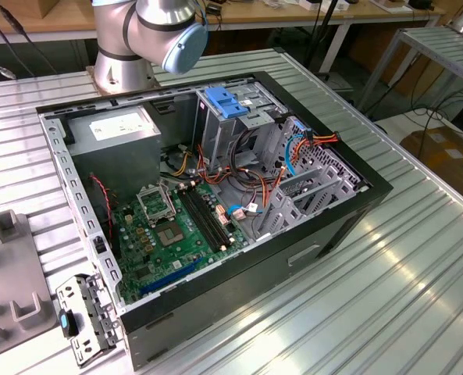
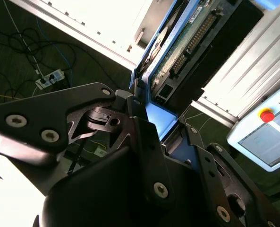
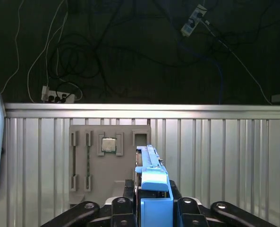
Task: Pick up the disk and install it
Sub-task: 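Pick up the disk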
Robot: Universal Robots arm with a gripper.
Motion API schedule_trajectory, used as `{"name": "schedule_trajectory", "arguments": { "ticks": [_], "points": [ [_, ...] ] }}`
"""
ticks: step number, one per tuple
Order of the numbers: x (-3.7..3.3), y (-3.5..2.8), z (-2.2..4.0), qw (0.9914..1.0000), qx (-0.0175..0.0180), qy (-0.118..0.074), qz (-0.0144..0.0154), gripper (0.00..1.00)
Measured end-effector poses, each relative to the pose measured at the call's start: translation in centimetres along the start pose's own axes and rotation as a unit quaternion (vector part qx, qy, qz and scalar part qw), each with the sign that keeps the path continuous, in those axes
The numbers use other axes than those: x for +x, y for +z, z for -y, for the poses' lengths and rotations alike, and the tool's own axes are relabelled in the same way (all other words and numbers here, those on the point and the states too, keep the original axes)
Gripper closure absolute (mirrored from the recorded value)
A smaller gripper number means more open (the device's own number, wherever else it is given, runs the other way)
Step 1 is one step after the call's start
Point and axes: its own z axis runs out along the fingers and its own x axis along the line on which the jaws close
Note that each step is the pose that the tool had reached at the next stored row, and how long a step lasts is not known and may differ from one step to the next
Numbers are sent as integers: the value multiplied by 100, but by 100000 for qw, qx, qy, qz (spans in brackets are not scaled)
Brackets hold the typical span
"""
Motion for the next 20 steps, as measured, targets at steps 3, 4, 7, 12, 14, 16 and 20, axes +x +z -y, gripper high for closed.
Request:
{"name": "schedule_trajectory", "arguments": {
  "ticks": [3,4,7,12,14,16,20],
  "points": [
    [0,0,0,100000,-4,1,-1,63],
    [0,0,1,100000,-2,2,-1,63],
    [0,0,23,100000,-1,-1,-3,63],
    [0,-2,106,100000,-2,1,-1,63],
    [0,-2,134,100000,-4,1,-2,63],
    [1,-2,169,100000,-1,1,0,63],
    [1,-3,214,100000,-4,2,-2,63]
  ]
}}
